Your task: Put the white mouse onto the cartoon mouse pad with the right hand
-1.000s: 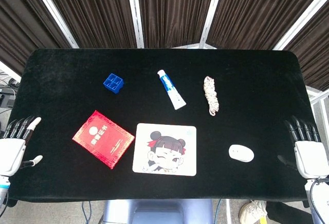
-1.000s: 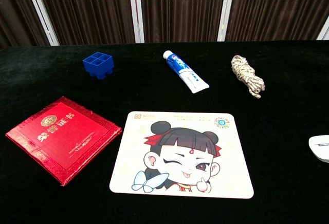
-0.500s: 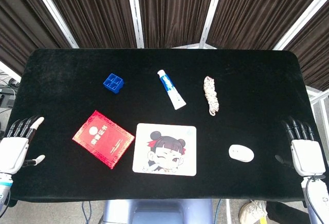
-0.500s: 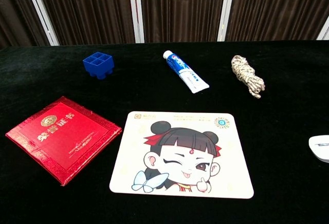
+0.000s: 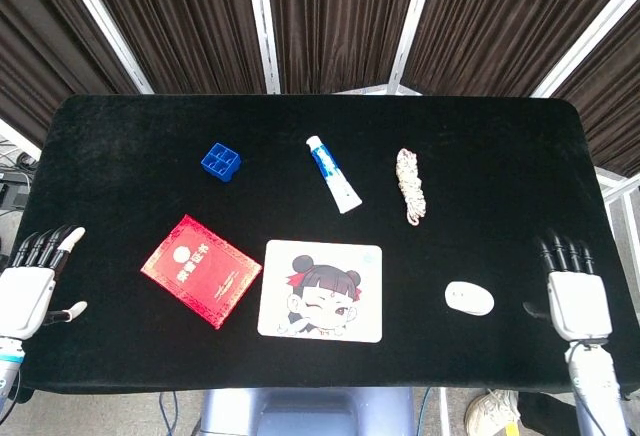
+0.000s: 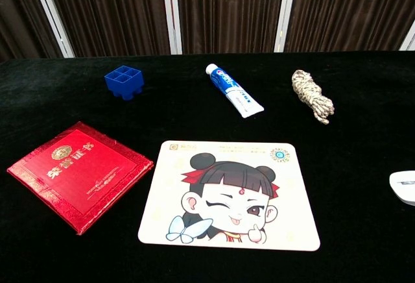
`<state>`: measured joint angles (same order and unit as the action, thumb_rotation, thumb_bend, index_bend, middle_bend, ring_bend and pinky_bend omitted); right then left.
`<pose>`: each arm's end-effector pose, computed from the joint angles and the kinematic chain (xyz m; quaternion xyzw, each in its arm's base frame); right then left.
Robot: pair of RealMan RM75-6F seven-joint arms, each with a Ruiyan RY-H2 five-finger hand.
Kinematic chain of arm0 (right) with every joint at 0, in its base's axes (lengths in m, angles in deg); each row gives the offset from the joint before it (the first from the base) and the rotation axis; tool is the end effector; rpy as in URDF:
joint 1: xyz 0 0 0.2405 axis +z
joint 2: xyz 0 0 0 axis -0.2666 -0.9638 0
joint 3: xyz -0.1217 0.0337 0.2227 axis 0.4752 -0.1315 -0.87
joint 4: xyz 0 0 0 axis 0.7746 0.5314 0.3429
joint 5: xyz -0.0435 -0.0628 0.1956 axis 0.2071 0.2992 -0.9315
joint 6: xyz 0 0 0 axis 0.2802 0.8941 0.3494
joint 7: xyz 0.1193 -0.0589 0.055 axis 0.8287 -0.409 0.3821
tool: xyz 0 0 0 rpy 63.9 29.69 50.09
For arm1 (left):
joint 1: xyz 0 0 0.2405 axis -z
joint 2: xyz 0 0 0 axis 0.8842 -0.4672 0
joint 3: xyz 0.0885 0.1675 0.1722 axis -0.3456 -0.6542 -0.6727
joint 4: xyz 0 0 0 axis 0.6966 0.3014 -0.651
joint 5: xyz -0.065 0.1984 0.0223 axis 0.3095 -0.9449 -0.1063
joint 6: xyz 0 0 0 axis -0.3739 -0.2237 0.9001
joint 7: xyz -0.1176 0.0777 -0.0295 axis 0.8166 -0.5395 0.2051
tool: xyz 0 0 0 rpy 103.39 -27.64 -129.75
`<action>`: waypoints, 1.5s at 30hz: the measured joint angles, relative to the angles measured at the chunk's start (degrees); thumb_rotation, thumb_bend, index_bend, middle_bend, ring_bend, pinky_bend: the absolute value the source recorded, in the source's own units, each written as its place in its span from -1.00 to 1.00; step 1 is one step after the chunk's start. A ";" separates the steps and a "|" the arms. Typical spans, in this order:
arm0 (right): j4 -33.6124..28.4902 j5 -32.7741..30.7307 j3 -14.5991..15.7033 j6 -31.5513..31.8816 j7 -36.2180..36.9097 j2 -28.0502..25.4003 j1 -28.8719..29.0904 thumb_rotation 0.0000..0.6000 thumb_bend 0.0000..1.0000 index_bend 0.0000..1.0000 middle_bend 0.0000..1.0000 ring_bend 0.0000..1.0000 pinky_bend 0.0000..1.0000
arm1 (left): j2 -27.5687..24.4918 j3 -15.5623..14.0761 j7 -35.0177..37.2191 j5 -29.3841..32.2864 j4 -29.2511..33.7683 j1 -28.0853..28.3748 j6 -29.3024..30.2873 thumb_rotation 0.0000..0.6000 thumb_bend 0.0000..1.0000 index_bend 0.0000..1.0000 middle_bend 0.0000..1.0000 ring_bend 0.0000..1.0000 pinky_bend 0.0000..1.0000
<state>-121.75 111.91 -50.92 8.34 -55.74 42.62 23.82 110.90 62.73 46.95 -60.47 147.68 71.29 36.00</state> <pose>-0.3064 -0.2117 0.1202 0.6040 -0.3577 0.3050 0.6437 -0.3080 0.1963 0.1444 -0.6444 -0.3887 -0.3385 0.5648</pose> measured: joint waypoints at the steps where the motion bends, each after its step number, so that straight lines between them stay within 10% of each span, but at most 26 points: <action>1: -0.12 -0.54 -0.19 0.12 -0.95 0.89 0.10 1.00 -0.77 -0.86 -1.00 -1.00 -1.00 | -0.02 -0.01 0.12 -0.02 -0.03 0.00 0.01 1.00 -1.00 -1.00 -1.00 -1.00 -1.00; 45: -0.62 -7.35 1.36 0.90 -13.16 20.19 1.08 1.00 -0.74 -0.86 -1.00 -1.00 -1.00 | -0.18 -0.08 1.43 0.24 0.02 0.13 -0.26 1.00 -1.00 -1.00 -1.00 -1.00 -1.00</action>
<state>-122.37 104.56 -49.56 9.24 -68.90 62.81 24.90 110.72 62.65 48.38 -60.23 147.71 71.42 35.75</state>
